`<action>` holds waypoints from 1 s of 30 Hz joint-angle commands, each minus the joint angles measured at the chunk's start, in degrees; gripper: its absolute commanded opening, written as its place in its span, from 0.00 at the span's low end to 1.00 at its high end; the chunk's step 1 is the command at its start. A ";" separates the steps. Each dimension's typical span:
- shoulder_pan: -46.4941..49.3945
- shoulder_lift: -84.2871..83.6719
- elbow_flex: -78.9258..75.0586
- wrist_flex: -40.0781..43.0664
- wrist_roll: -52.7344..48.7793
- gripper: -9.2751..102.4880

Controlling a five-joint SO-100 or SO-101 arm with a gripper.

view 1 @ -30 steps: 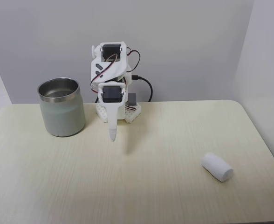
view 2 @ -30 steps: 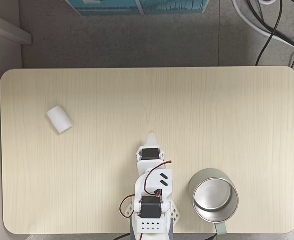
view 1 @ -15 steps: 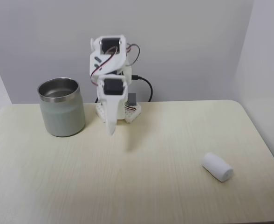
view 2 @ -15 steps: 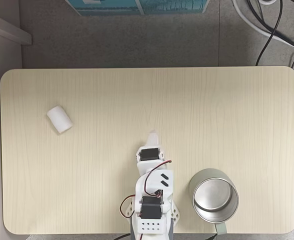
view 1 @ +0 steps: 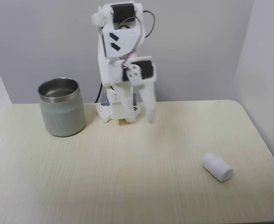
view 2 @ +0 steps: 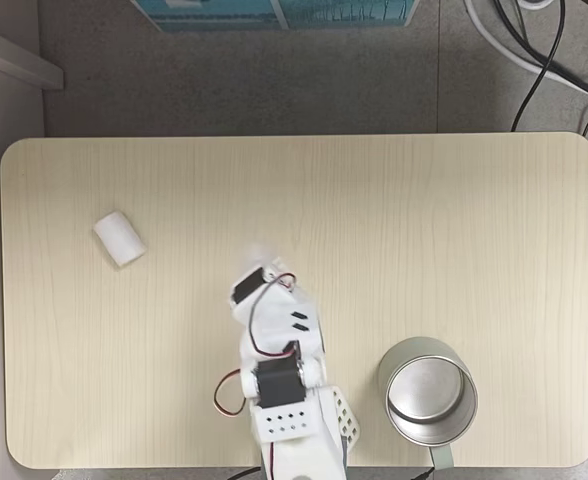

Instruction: Grasp a dressing and put it in the cup.

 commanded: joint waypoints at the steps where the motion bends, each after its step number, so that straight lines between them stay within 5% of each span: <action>1: -4.48 10.11 9.76 2.37 -3.87 0.25; 18: -28.04 56.07 50.63 11.51 -10.37 0.30; 30: -27.86 79.37 68.73 17.67 -12.22 0.32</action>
